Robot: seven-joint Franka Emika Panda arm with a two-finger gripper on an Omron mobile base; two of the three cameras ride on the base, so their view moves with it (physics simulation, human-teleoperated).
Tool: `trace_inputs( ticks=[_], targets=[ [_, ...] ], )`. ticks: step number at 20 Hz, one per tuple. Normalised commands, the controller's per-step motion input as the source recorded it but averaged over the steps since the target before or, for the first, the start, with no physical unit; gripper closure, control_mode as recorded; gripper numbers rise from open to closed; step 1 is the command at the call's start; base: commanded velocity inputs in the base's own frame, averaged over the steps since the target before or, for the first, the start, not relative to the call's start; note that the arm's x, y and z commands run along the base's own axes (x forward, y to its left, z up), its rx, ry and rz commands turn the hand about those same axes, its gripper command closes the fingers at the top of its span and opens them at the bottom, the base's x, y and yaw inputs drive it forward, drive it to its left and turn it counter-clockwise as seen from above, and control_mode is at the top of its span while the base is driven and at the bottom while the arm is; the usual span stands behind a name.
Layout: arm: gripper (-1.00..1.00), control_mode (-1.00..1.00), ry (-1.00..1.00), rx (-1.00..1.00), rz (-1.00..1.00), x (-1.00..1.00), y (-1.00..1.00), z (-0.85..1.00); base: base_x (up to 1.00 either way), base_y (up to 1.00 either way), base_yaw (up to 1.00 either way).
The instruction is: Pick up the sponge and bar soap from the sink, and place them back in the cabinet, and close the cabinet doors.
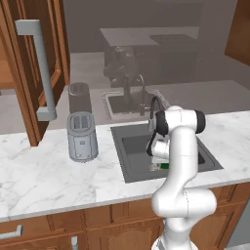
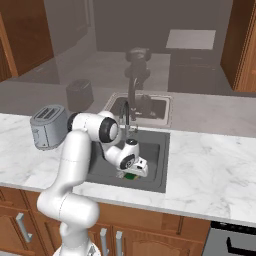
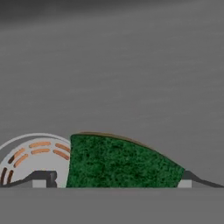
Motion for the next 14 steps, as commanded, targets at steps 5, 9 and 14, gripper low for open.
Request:
trace_inputs(
  ticks=[5, 9, 14],
  targets=[
    [-1.0, -1.0, 0.03, 0.0, 0.0, 0.03, 0.0, -0.13, 0.0, 0.0, 0.0],
    [-1.0, -1.0, 0.03, 0.0, 0.0, 0.0, 0.0, -0.17, 0.0, 0.0, 0.0],
    [1.0, -1.0, 0.02, 0.0, 0.0, 0.0, 0.0, -0.21, 0.0, 0.0, 0.0]
  ],
)
